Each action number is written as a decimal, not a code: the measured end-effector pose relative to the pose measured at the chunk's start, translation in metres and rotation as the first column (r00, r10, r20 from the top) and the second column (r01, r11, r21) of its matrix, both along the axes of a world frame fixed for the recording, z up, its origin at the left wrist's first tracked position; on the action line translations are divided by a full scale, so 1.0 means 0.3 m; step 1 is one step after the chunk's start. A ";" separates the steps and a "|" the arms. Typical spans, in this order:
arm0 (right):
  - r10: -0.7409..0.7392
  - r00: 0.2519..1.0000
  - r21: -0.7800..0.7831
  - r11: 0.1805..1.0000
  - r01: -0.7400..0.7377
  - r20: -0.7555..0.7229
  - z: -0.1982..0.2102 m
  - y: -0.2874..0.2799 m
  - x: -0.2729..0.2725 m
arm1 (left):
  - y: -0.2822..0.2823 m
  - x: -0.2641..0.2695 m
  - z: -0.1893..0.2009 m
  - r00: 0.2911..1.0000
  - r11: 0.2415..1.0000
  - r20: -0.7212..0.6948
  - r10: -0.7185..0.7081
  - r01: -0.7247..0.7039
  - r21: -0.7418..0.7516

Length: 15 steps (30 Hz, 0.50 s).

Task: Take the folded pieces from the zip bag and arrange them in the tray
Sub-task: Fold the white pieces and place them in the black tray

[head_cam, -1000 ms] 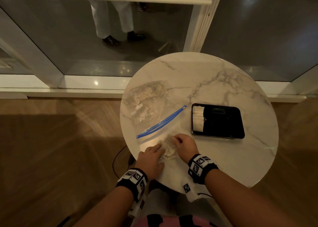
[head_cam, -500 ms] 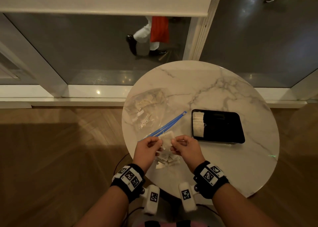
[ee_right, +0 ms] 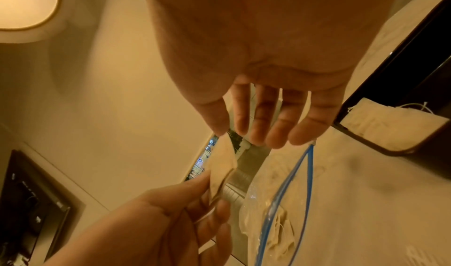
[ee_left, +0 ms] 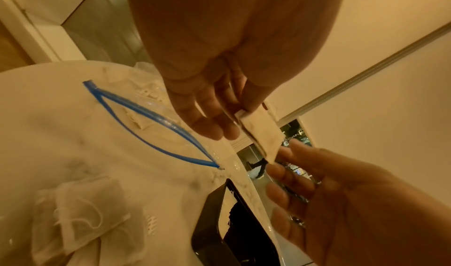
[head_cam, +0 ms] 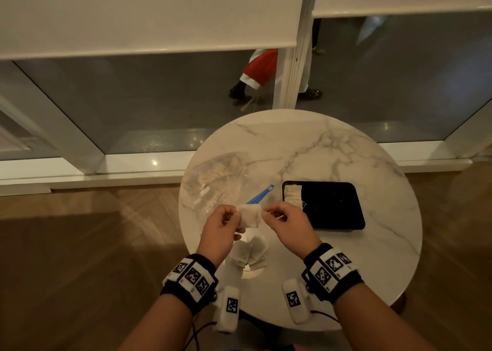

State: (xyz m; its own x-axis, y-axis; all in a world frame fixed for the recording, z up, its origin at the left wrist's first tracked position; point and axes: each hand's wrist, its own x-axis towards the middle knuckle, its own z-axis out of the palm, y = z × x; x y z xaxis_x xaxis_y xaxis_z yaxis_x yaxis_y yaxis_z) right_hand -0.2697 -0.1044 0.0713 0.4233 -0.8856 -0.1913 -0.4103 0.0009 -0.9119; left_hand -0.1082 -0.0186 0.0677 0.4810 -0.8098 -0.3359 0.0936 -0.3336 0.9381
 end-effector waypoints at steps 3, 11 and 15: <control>0.015 0.998 -0.006 1.000 -0.015 0.063 0.027 -0.022 -0.023 | -0.013 -0.031 0.006 0.988 0.996 0.121 -0.093 0.094 0.003; 0.145 0.989 -0.062 0.988 -0.145 -0.005 0.046 -0.094 -0.109 | -0.062 -0.116 0.025 0.941 0.971 0.243 -0.235 0.238 0.016; 0.188 0.982 -0.040 0.981 -0.189 -0.024 0.050 -0.120 -0.149 | -0.092 -0.143 0.026 0.930 0.963 0.256 -0.265 0.267 0.029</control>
